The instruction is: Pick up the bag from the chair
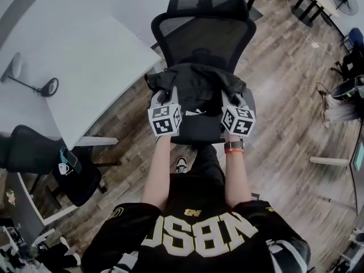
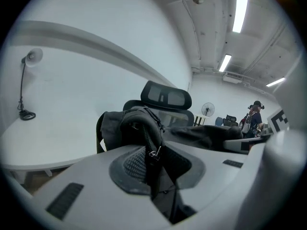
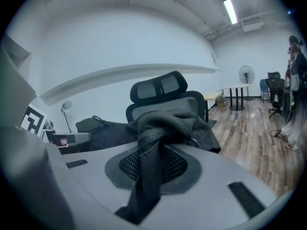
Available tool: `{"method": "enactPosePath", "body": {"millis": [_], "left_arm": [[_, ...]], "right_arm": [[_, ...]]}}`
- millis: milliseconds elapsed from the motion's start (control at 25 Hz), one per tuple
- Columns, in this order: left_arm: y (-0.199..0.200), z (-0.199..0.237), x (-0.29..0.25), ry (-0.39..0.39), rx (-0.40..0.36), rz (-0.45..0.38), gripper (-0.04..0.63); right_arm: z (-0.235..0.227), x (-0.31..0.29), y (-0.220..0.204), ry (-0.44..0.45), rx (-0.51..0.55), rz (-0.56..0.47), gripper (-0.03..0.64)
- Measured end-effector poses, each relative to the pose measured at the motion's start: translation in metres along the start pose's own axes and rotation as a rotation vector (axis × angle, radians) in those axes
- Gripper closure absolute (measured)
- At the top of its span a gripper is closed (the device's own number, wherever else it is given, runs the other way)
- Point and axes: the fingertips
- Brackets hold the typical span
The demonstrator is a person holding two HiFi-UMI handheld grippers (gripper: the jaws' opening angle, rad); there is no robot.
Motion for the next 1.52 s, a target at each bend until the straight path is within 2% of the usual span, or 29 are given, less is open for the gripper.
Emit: {"method": "enactPosePath", "body": {"millis": [280, 480, 720, 880, 1040, 1520], "left_arm": [[0.064, -0.015, 0.037, -0.036, -0.061, -0.149, 0.515], [0.103, -0.035, 0.060, -0.051, -0.151, -0.239, 0.515], [0.152, -0.044, 0.085, -0.083, -0.149, -0.332, 0.515], [0.176, -0.051, 0.100, -0.096, -0.177, -0.382, 0.515], [0.187, -0.054, 0.108, -0.092, -0.211, -0.410, 0.515], [0.177, -0.053, 0.107, -0.112, -0.203, -0.397, 0.515]], "right_arm": [[0.022, 0.030, 0.060, 0.034, 0.047, -0.129, 0.543], [0.034, 0.055, 0.104, 0.022, 0.053, -0.233, 0.541], [0.054, 0.074, 0.144, 0.045, 0.098, -0.328, 0.538], [0.062, 0.087, 0.168, 0.063, 0.120, -0.391, 0.537], [0.067, 0.094, 0.177, 0.070, 0.152, -0.426, 0.537], [0.066, 0.095, 0.170, 0.073, 0.163, -0.398, 0.537]]}}
Point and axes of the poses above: the fingertips, and each gripper's own axes: x backward along the fingers, z to its left, y out of its top, and after that the axes turned 6 degrees about x, right-handed
